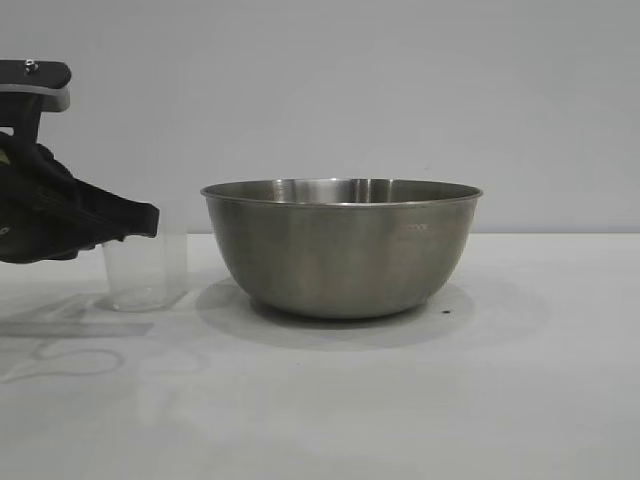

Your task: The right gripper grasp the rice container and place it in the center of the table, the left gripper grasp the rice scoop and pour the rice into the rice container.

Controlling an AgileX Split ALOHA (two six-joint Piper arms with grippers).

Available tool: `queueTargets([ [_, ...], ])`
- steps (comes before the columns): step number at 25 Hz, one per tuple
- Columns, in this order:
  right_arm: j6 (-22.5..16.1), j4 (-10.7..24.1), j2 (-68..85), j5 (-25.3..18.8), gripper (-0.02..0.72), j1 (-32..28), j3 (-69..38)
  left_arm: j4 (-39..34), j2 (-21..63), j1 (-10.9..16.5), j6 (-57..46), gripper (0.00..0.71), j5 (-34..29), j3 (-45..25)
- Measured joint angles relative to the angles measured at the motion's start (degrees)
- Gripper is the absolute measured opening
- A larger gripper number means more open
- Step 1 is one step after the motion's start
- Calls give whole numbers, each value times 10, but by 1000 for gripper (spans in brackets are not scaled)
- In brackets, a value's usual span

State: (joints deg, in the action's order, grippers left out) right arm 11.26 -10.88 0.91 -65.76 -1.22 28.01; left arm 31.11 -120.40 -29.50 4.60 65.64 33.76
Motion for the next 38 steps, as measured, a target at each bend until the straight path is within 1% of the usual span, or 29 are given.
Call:
queueTargets([
  [2, 0, 0, 0, 0, 403, 0, 0, -1, -1, 0, 0, 0, 1, 0],
  [3, 0, 0, 0, 0, 403, 0, 0, -1, -1, 0, 0, 48, 1, 0],
  [4, 0, 0, 0, 0, 403, 0, 0, -1, -1, 0, 0, 48, 1, 0],
  [5, 0, 0, 0, 0, 403, 0, 0, -1, -1, 0, 0, 113, 1, 0],
  [6, 0, 0, 0, 0, 403, 0, 0, -1, -1, 0, 0, 163, 1, 0],
  [9, 0, 0, 0, 0, 403, 0, 0, -1, -1, 0, -1, 288, 1, -5],
  [15, 0, 0, 0, 0, 403, 0, 0, 0, -1, 0, -1, 288, 2, -21],
  [16, 0, 0, 0, 0, 403, 0, 0, 0, 1, 0, -1, 328, 2, -23],
  [17, 0, 0, 0, 0, 403, 0, 0, 0, 4, 0, -1, 313, 2, -27],
  [27, 0, 0, 0, 0, 403, 0, 0, -3, 45, 0, -1, 313, 3, -76],
  [32, 0, 0, 0, 0, 403, 0, 0, -5, 81, 0, -1, 313, 3, -107],
  [38, 0, 0, 0, 0, 403, 0, 0, -3, 131, 0, 4, 313, 3, -125],
])
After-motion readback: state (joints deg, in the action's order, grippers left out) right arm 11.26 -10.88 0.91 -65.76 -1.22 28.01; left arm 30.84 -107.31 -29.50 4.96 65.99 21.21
